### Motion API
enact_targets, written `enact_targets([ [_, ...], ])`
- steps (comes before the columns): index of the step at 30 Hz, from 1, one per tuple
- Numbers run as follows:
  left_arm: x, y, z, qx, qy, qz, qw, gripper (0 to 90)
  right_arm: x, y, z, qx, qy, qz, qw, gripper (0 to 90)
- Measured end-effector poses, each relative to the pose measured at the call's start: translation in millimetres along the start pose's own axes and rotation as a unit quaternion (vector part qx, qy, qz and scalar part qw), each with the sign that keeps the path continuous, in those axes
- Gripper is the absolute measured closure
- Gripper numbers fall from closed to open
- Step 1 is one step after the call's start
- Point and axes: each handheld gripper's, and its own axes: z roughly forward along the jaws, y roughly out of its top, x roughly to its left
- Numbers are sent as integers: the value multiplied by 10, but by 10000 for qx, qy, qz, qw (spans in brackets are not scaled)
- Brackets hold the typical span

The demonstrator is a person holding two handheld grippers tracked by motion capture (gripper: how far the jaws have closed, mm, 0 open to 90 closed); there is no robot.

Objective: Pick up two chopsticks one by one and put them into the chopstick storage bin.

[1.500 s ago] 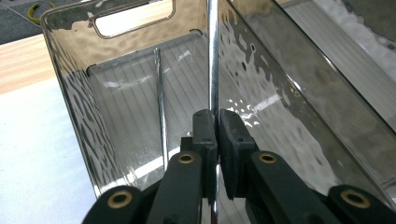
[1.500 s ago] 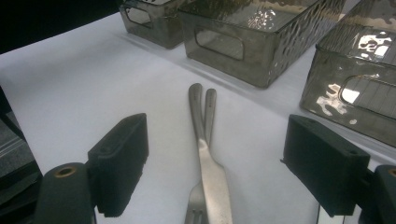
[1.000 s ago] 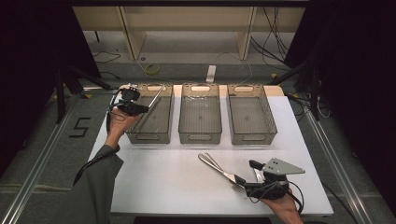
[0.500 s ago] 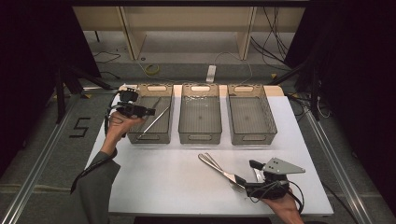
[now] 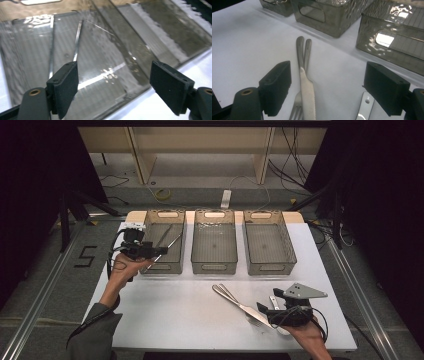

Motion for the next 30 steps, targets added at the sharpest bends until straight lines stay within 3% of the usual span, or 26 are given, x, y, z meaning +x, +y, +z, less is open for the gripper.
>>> enact_targets([
  [8, -180, -133, -44, -194, -91, 143, 9997, 201, -114, 11, 23, 194, -135, 106, 9997, 230],
  [14, -351, -217, -75, -310, -306, 295, 9986, 193, -228, 17, 55, 413, -306, 243, 9984, 232],
  [22, -417, -390, -120, -555, -354, 363, 9972, 190, -346, 20, 110, 595, -391, 349, 9968, 234],
  [30, -479, -535, -163, -467, -431, 508, 9967, 177, -407, 21, 159, 787, -386, 413, 9953, 235],
])
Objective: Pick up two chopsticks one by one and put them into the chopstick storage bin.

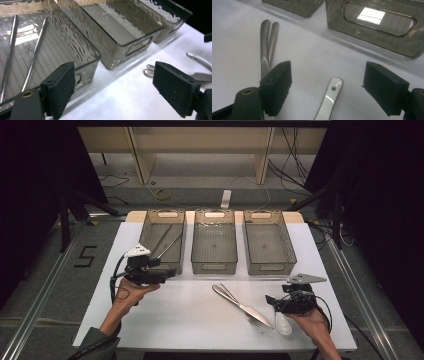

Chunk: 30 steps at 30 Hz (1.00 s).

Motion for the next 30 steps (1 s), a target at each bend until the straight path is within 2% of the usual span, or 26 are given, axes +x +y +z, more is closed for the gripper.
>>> enact_targets([
  [9, -127, -86, -145, -105, -64, 101, 9999, 177, -38, -1, 23, 127, 34, 13, 9999, 247],
  [14, -161, -116, -162, -90, -30, 163, 9998, 177, -77, -6, 63, 365, -58, 101, 9993, 264],
  [20, -230, -172, -212, -74, 16, 330, 9994, 177, -87, -7, 89, 602, -58, 168, 9980, 280],
  [26, -279, -228, -258, -81, -21, 393, 9992, 177, -43, 4, 94, 871, -130, 150, 9960, 306],
  [30, -287, -238, -279, -144, -69, 350, 9993, 177, -23, 1, 103, 1012, -145, 151, 9946, 334],
])
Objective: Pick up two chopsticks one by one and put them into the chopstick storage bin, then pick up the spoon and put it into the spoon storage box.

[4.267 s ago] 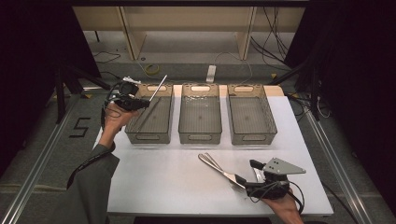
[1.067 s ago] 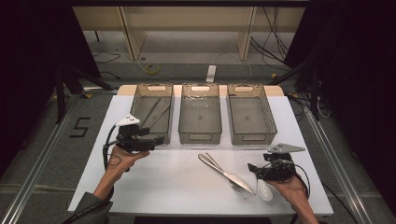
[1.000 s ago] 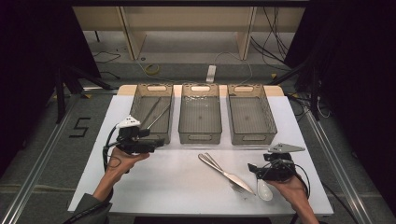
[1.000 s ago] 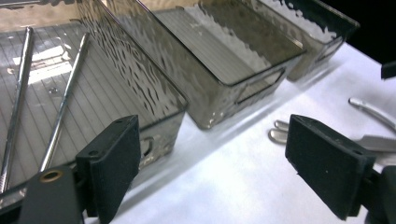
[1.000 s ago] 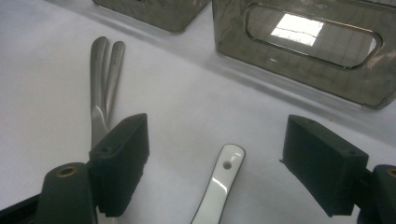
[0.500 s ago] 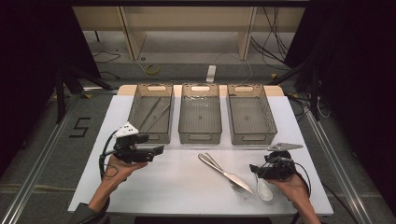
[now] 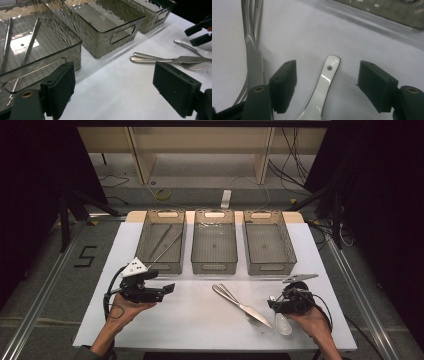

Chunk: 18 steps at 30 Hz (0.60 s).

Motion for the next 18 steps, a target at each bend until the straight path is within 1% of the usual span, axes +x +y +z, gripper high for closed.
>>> enact_targets([
  [1, -4, -5, -2, -9, -44, -26, 10000, 177, 2, -2, 5, 52, 6, -7, 10000, 342],
  [4, -27, -11, 3, 25, -26, 23, 10000, 176, 16, -5, 6, 163, 2, -56, 9999, 377],
  [7, -47, -16, 9, 18, -81, -17, 10000, 175, 26, -11, 7, 277, 52, -51, 9996, 411],
  [9, -62, -16, 12, 36, -78, 36, 10000, 174, 25, -14, 16, 333, 59, -59, 9994, 425],
  [13, -81, -21, 16, 52, -64, 54, 10000, 173, 26, -21, 21, 416, 96, -77, 9991, 466],
  [15, -79, -18, 11, 87, -27, 145, 9999, 173, 39, -25, 17, 458, 96, -94, 9989, 485],
  [18, -61, -16, 4, 57, -32, 128, 9999, 173, 50, -33, 19, 526, 103, -145, 9985, 519],
])
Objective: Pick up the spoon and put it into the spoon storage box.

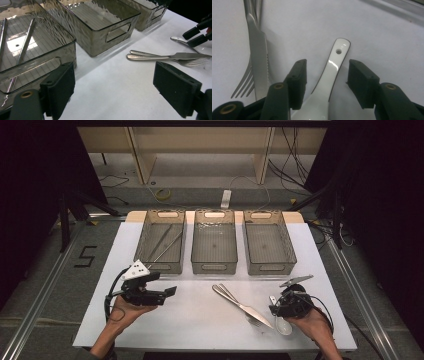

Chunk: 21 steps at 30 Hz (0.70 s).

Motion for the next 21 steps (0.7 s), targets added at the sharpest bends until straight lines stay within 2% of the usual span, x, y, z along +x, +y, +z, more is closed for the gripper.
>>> enact_targets([
  [8, -12, -4, 4, 25, 28, 49, 10000, 174, 30, -8, 22, 209, -65, -112, 9997, 623],
  [11, -13, -3, 3, 10, 22, 49, 10000, 174, 30, -12, 38, 285, -60, -109, 9995, 630],
  [16, -17, -10, 22, 61, 49, 72, 9999, 176, 38, 3, 47, 333, -88, -169, 9993, 646],
  [21, -22, -10, 23, 78, 47, 92, 9999, 177, 44, 13, 52, 371, -205, -223, 9989, 721],
])
